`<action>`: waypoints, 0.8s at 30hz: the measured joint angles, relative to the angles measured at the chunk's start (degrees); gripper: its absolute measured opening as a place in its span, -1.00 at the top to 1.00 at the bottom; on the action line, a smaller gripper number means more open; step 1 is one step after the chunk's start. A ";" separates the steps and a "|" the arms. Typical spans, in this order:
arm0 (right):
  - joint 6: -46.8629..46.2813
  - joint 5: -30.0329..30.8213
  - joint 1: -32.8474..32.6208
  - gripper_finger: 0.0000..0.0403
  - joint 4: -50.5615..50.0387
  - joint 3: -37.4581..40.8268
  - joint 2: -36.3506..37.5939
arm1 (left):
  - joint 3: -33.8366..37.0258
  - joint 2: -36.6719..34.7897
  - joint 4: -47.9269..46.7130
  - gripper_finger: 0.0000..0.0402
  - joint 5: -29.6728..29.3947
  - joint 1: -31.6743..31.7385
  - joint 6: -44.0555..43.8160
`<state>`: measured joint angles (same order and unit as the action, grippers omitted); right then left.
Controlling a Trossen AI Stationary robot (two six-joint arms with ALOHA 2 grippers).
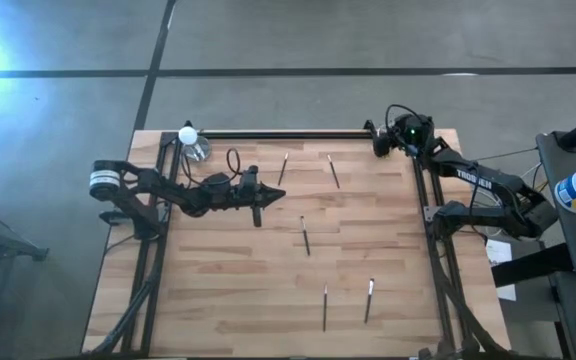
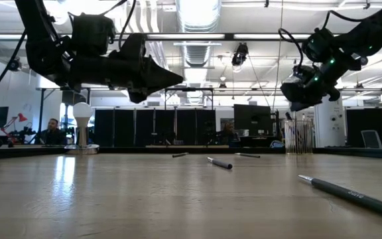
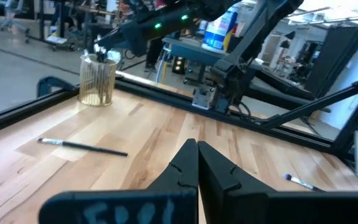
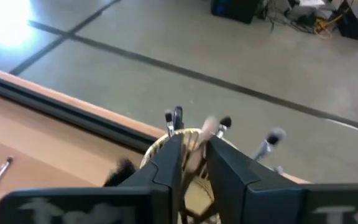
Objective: Sort items
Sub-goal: Put the black eyeshadow brush into the gold holder
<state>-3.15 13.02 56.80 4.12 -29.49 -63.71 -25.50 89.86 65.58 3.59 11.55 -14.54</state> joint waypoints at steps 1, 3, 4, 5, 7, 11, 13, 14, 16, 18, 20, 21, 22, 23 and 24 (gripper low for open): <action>-0.27 0.02 0.00 0.62 -0.87 -0.53 0.03 | 0.00 0.00 -0.38 1.00 -0.82 0.03 -0.18; -1.16 0.02 -0.01 0.58 -2.38 -1.54 0.32 | 0.00 0.00 -1.34 1.00 -1.35 0.28 -0.38; -1.52 0.04 -0.02 0.56 -2.99 -2.08 0.48 | 0.02 0.00 -1.80 1.00 -1.46 0.35 -0.38; -1.65 0.04 -0.02 0.55 -3.68 -2.55 0.68 | 0.02 0.00 -2.29 1.00 -1.48 0.37 -0.37; -1.74 0.02 -0.02 0.53 -5.08 -3.26 1.33 | 0.13 0.00 -2.82 1.00 -1.59 0.35 -0.29; -1.62 0.02 -1.28 0.59 -6.90 -4.04 4.26 | 0.52 0.00 -2.84 1.00 -1.57 0.33 -0.27; -1.55 0.00 -2.66 0.68 -6.99 -3.76 6.21 | 0.52 0.00 -2.80 1.00 -1.57 0.33 -0.18; -1.52 0.00 -3.47 0.73 -6.98 -3.65 7.20 | 0.52 0.00 -2.78 1.00 -1.57 0.35 -0.07; -1.48 0.00 -5.09 0.83 -6.80 -3.39 8.88 | 0.52 0.00 -2.71 1.00 -1.57 0.33 0.33; -1.45 0.00 -6.47 0.92 -6.95 -3.25 9.94 | 0.52 0.00 -2.64 1.00 -1.57 0.33 1.07; -1.88 0.00 -7.72 0.95 -6.94 -3.25 10.77 | 0.52 0.00 -2.66 1.00 -1.57 0.33 1.56; -2.12 0.00 -8.36 0.95 -6.92 -3.25 11.06 | 0.52 0.00 -2.64 1.00 -1.56 0.33 1.73; -2.25 0.02 -9.08 0.96 -6.90 -3.21 11.24 | 0.52 0.00 -2.62 1.00 -1.55 0.35 2.05; -2.28 0.00 -9.90 0.96 -6.95 -3.12 11.37 | 0.52 0.00 -2.62 1.00 -1.57 0.35 2.34; -2.28 0.00 -10.73 0.96 -7.02 -3.02 11.48 | 0.52 0.00 -2.62 1.00 -1.57 0.35 2.44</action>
<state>-5.43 13.02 46.06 -2.89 -32.51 -52.23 -24.97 89.86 62.96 2.02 11.90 -12.10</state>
